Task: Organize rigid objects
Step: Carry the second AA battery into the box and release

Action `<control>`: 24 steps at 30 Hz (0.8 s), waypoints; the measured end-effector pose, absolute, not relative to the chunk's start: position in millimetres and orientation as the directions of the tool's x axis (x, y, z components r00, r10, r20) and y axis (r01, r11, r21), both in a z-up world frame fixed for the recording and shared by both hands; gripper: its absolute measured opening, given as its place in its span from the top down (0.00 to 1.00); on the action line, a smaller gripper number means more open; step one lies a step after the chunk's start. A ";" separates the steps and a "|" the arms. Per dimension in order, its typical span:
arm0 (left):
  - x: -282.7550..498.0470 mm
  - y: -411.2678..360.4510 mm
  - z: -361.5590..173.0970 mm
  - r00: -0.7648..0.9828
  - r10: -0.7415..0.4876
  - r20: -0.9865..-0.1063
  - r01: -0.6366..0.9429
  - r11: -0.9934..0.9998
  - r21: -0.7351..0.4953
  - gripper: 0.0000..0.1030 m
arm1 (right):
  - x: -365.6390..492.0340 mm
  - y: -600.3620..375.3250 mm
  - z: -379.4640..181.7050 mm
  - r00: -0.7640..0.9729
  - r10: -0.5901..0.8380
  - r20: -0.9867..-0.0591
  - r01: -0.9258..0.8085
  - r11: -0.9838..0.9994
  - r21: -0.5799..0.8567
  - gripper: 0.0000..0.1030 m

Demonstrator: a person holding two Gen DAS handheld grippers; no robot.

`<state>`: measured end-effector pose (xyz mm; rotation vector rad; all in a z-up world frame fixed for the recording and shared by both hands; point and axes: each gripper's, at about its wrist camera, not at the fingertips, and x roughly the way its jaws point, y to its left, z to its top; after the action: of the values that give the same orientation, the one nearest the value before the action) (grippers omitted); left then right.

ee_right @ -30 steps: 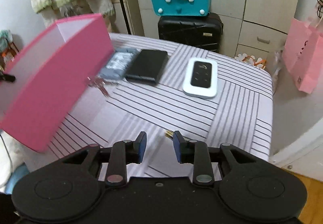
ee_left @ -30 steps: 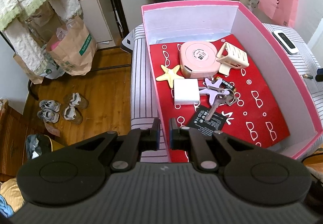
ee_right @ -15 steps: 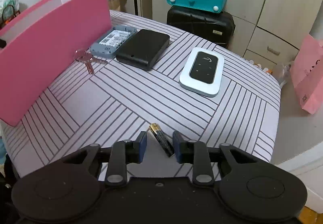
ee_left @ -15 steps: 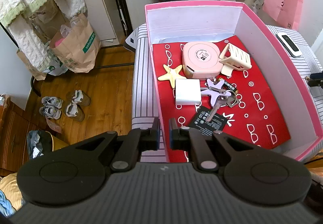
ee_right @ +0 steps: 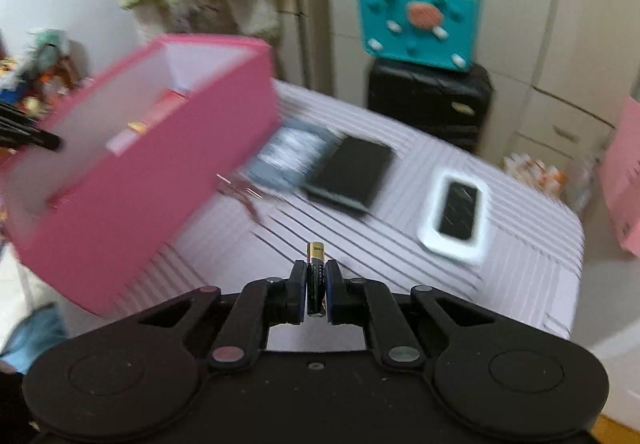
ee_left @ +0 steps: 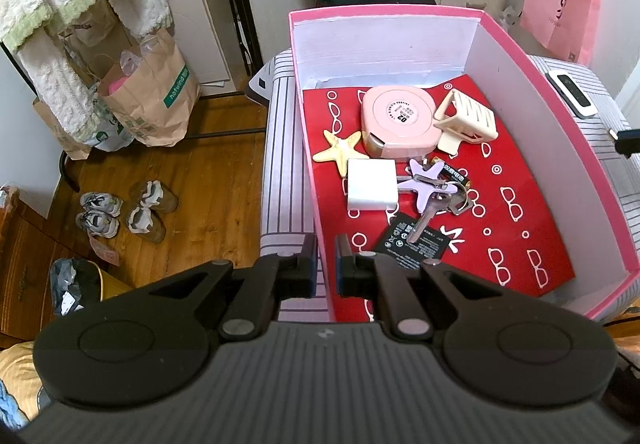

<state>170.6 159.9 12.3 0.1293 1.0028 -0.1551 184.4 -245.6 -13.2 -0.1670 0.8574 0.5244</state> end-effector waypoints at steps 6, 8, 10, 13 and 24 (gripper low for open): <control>170.3 159.4 11.9 0.530 -0.069 -0.845 0.197 0.979 0.044 0.93 | 182.7 -197.0 32.9 0.497 0.524 -0.692 -0.627 0.768 0.132 0.89; 169.9 159.8 11.6 0.531 -0.072 -0.844 0.198 0.979 0.041 0.93 | 182.9 -177.0 47.2 0.469 0.573 -0.672 -0.678 0.721 0.142 0.89; 168.9 160.7 11.3 0.533 -0.077 -0.843 0.199 0.979 0.037 0.93 | 184.9 -155.4 55.9 0.426 0.611 -0.667 -0.722 0.674 0.156 0.89; 168.3 162.5 11.4 0.535 -0.084 -0.840 0.200 0.979 0.029 0.93 | 189.2 -122.5 56.4 0.381 0.620 -0.686 -0.764 0.629 0.144 0.89; 170.9 163.1 11.3 0.525 -0.096 -0.846 0.227 0.973 0.030 0.93 | 201.7 -43.8 1.9 0.236 0.505 -0.830 -0.831 0.548 0.097 0.89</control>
<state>170.9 163.1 11.3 0.1427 1.0009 -0.1942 201.7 -43.8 1.9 -0.4058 0.9491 0.9509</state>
